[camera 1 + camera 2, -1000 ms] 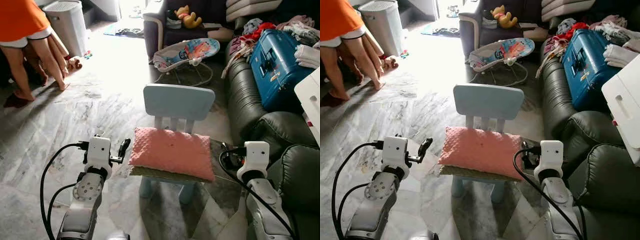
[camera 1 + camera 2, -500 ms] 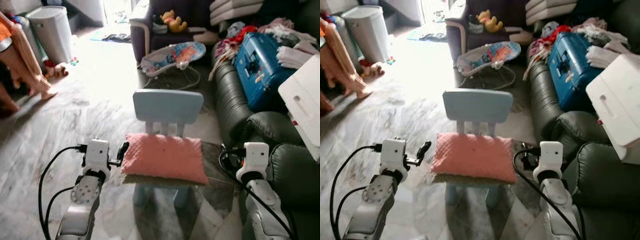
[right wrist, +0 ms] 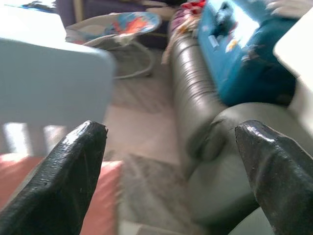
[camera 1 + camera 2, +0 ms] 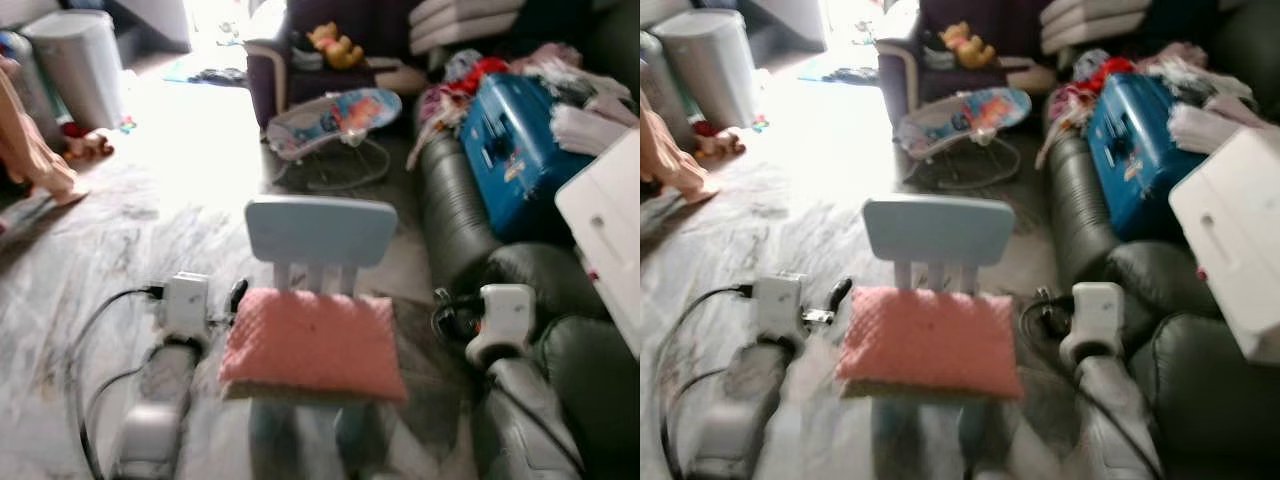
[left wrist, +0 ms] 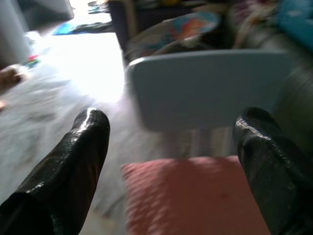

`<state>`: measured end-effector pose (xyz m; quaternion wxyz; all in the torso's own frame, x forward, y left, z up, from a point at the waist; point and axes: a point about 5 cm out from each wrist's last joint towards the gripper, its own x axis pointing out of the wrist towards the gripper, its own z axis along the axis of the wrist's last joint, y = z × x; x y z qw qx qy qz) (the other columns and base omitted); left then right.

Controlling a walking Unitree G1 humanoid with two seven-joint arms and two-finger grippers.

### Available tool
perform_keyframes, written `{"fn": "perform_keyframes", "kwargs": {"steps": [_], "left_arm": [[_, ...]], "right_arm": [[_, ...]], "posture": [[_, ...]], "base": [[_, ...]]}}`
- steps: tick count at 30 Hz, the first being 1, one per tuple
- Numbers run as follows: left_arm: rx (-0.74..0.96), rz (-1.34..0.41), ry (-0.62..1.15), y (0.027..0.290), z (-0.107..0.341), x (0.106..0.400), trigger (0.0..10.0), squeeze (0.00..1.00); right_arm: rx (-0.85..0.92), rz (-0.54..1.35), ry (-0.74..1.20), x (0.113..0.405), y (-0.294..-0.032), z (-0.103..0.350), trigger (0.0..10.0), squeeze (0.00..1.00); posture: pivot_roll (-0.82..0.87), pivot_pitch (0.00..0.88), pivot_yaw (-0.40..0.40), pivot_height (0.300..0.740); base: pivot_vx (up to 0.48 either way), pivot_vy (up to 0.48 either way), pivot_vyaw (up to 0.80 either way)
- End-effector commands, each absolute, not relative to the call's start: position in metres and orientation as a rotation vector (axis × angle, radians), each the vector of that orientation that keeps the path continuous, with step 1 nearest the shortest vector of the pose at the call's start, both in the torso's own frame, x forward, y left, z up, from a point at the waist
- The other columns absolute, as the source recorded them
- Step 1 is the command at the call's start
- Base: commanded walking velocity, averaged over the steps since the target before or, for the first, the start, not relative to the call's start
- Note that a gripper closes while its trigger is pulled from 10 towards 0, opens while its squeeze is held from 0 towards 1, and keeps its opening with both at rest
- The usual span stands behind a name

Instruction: Move the pillow to the sofa

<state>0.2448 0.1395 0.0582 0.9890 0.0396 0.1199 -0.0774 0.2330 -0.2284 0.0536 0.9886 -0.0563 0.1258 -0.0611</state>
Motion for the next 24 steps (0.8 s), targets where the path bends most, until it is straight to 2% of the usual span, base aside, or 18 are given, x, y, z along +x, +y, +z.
{"fn": "perform_keyframes", "kwargs": {"steps": [1, 4, 18, 24], "left_arm": [[0.11, -0.111, 0.237, 0.156, 0.061, 0.245, 10.0, 0.0], [0.102, -0.101, 0.23, 0.157, 0.062, 0.246, 10.0, 0.0], [0.133, -0.078, 0.241, 0.159, 0.06, 0.248, 10.0, 0.0], [0.151, -0.032, 0.252, 0.172, 0.059, 0.243, 10.0, 0.0]], "right_arm": [[-0.099, -0.088, 0.221, 0.239, -0.216, 0.059, 10.0, 0.0], [-0.099, -0.087, 0.221, 0.24, -0.215, 0.059, 10.0, 0.0], [-0.085, -0.086, 0.215, 0.242, -0.213, 0.059, 10.0, 0.0], [-0.045, -0.04, 0.194, 0.245, -0.202, 0.063, 10.0, 0.0]], "posture": [[-0.06, 0.0, -0.037, 0.74], [-0.06, 0.0, -0.037, 0.74], [-0.05, 0.0, -0.038, 0.74], [-0.05, 0.0, -0.02, 0.74]], "base": [[0.401, 0.0, 0.0], [0.296, 0.0, 0.0], [0.0, 0.0, 0.0], [0.0, 0.0, 0.0]]}}
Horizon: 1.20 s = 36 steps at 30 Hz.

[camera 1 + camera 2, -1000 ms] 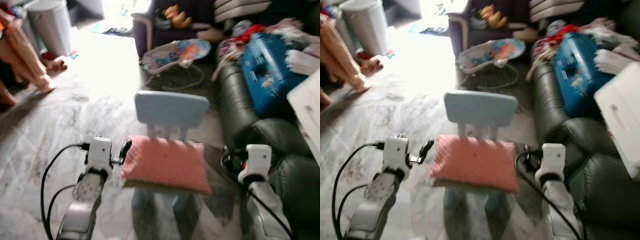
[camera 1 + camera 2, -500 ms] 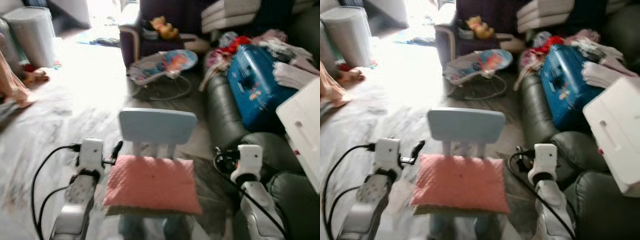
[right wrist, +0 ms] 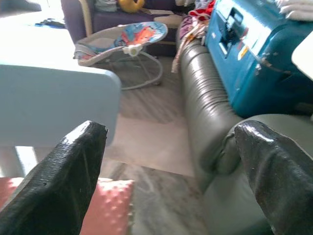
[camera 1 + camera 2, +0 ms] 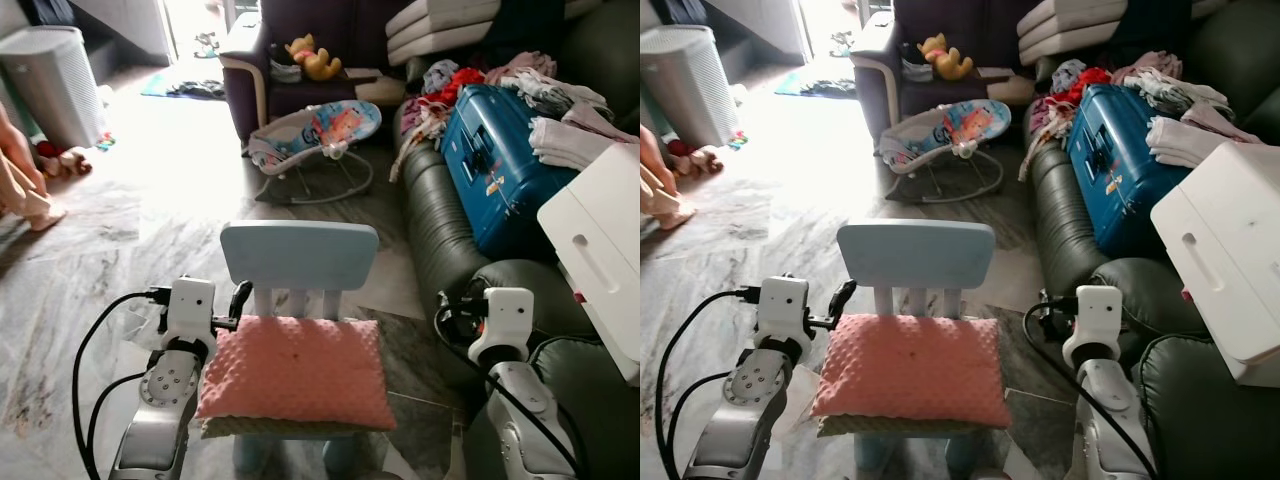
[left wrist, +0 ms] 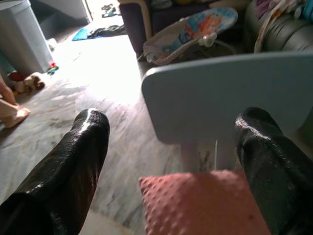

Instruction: Move the pillow to the sofa

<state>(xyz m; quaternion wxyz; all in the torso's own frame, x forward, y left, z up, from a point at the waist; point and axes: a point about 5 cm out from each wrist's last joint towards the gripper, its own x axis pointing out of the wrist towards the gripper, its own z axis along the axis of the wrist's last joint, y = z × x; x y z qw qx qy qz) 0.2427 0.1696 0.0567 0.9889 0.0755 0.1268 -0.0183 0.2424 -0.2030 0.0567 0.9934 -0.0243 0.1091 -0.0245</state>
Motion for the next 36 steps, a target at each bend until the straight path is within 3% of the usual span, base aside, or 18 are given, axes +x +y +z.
{"fn": "perform_keyframes", "kwargs": {"steps": [1, 9, 15, 24, 32, 36], "left_arm": [[0.155, -0.037, 0.265, 0.173, 0.056, 0.24, 10.0, 0.0], [0.28, -0.027, 0.265, 0.194, 0.059, 0.223, 10.0, 0.0], [0.262, 0.036, 0.265, 0.212, 0.06, 0.206, 10.0, 0.0], [0.233, -0.037, 0.295, 0.204, 0.06, 0.195, 10.0, 0.0], [0.22, -0.043, 0.284, 0.197, 0.063, 0.206, 10.0, 0.0], [0.212, -0.045, 0.279, 0.194, 0.066, 0.21, 10.0, 0.0]], "right_arm": [[-0.034, -0.034, 0.191, 0.243, -0.201, 0.063, 10.0, 0.0], [0.001, -0.027, 0.213, 0.229, -0.205, 0.059, 10.0, 0.0], [0.013, -0.014, 0.247, 0.224, -0.203, 0.054, 10.0, 0.0], [0.023, 0.001, 0.271, 0.216, -0.201, 0.053, 10.0, 0.0], [0.014, -0.014, 0.28, 0.218, -0.205, 0.054, 10.0, 0.0], [0.018, -0.019, 0.287, 0.219, -0.205, 0.054, 10.0, 0.0]], "posture": [[-0.06, 0.0, -0.016, 0.74], [-0.01, 0.0, -0.039, 0.74], [0.01, 0.0, -0.06, 0.74], [0.01, 0.0, -0.063, 0.74], [0.0, 0.0, -0.058, 0.74], [0.0, 0.0, -0.057, 0.74]], "base": [[0.0, 0.0, 0.0], [0.0, 0.0, 0.0], [0.0, 0.0, 0.0], [0.0, 0.0, 0.0], [0.0, 0.0, 0.0], [0.0, 0.0, -0.8]]}}
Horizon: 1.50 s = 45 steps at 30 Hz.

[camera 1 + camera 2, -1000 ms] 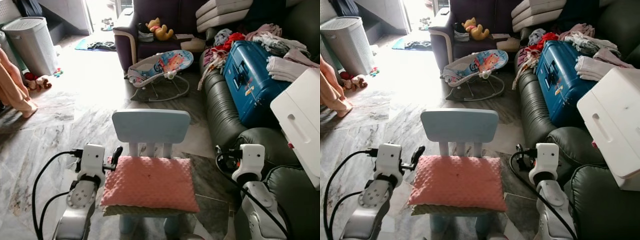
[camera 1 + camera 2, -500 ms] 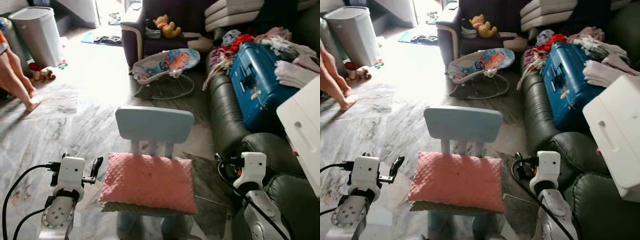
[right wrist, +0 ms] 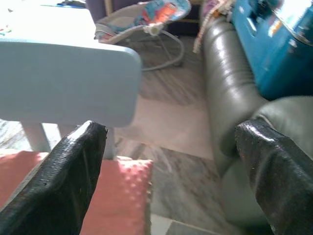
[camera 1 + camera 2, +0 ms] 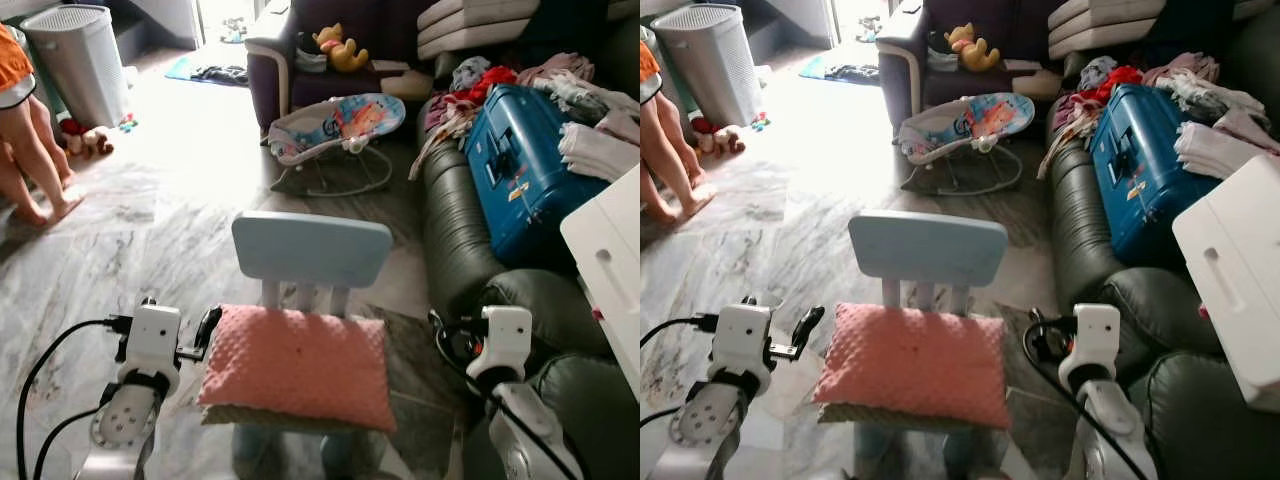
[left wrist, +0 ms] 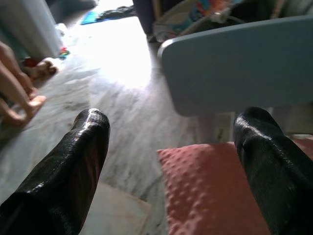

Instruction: Move the pillow to the sofa

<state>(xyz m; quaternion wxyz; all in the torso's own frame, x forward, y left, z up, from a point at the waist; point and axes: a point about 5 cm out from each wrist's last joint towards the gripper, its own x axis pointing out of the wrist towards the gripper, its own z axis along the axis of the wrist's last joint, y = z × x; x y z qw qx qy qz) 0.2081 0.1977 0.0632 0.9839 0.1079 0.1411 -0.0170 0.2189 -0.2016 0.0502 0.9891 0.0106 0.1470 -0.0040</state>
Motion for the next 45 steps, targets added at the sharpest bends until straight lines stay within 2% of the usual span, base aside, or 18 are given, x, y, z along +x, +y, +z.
{"fn": "perform_keyframes", "kwargs": {"steps": [1, 7, 16, 39, 45], "left_arm": [[0.213, -0.045, 0.28, 0.1941, 0.0658, 0.2099, 10.0, 0.0], [0.264, -0.052, 0.269, 0.1943, 0.0682, 0.2103, 10.0, 0.0], [0.265, -0.026, 0.274, 0.1982, 0.0726, 0.2067, 10.0, 0.0], [0.261, -0.025, 0.292, 0.1978, 0.0727, 0.2039, 10.0, 0.0], [0.262, -0.025, 0.295, 0.1977, 0.0726, 0.2032, 10.0, 0.0]], "right_arm": [[0.017, -0.02, 0.285, 0.2189, -0.2056, 0.0544, 10.0, 0.0], [0.01, -0.007, 0.28, 0.2186, -0.2037, 0.056, 10.0, 0.0], [0.029, 0.02, 0.265, 0.2191, -0.2018, 0.0613, 10.0, 0.0], [0.033, 0.046, 0.28, 0.2153, -0.199, 0.0608, 10.0, 0.0], [0.033, 0.049, 0.285, 0.2145, -0.1993, 0.0601, 10.0, 0.0]], "posture": [[0.0, 0.0, -0.057, 0.74], [0.0, 0.0, -0.061, 0.74], [0.0, 0.029, -0.061, 0.74], [0.0, 0.037, -0.062, 0.74], [0.0, 0.04, -0.063, 0.716]], "base": [[0.0, 0.0, -0.8], [0.0, 0.0, -0.3], [0.0, 0.0, 0.0], [0.0, 0.0, 0.0], [0.0, 0.0, 0.0]]}}
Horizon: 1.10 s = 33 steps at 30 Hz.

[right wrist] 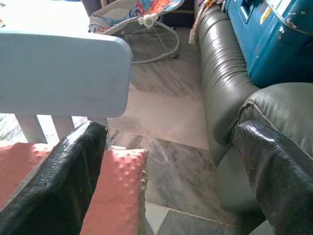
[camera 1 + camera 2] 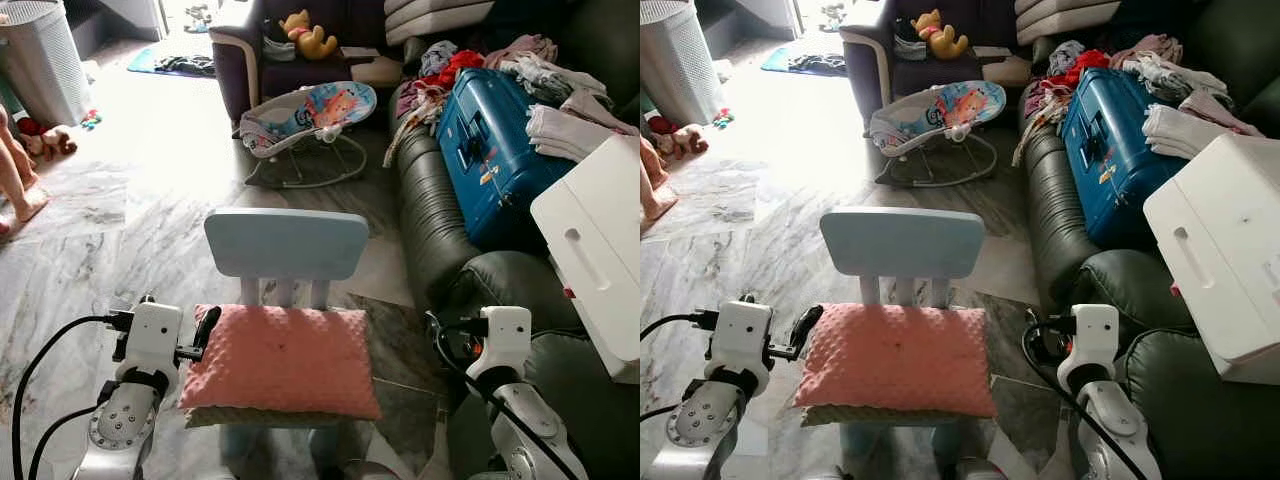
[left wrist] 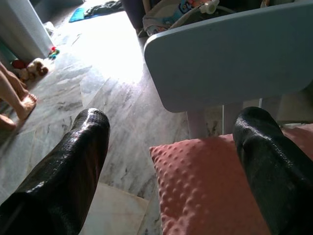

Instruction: Move the pillow to the sofa

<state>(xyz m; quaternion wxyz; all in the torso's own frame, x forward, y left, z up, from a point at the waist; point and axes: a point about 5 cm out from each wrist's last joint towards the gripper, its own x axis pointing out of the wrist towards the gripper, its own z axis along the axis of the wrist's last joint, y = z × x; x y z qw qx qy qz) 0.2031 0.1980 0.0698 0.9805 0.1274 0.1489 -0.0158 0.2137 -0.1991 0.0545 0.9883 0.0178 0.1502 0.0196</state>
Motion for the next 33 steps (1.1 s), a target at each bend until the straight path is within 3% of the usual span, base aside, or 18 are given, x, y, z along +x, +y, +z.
{"fn": "perform_keyframes", "kwargs": {"steps": [1, 19, 33], "left_arm": [[0.261, -0.025, 0.294, 0.1976, 0.0727, 0.203, 10.0, 0.0], [0.255, -0.029, 0.308, 0.196, 0.0719, 0.2012, 10.0, 0.0], [0.278, -0.014, 0.296, 0.1943, 0.0725, 0.2042, 10.0, 0.0]], "right_arm": [[0.033, 0.049, 0.285, 0.2144, -0.1994, 0.0602, 10.0, 0.0], [0.028, 0.059, 0.291, 0.2107, -0.1996, 0.061, 10.0, 0.0], [0.022, 0.069, 0.297, 0.2133, -0.2003, 0.0602, 10.0, 0.0]], "posture": [[0.0, 0.042, -0.065, 0.712], [-0.01, 0.057, -0.067, 0.608], [-0.01, 0.048, -0.074, 0.608]], "base": [[0.0, 0.0, 0.0], [0.0, 0.0, 0.0], [0.0, 0.0, 0.0]]}}
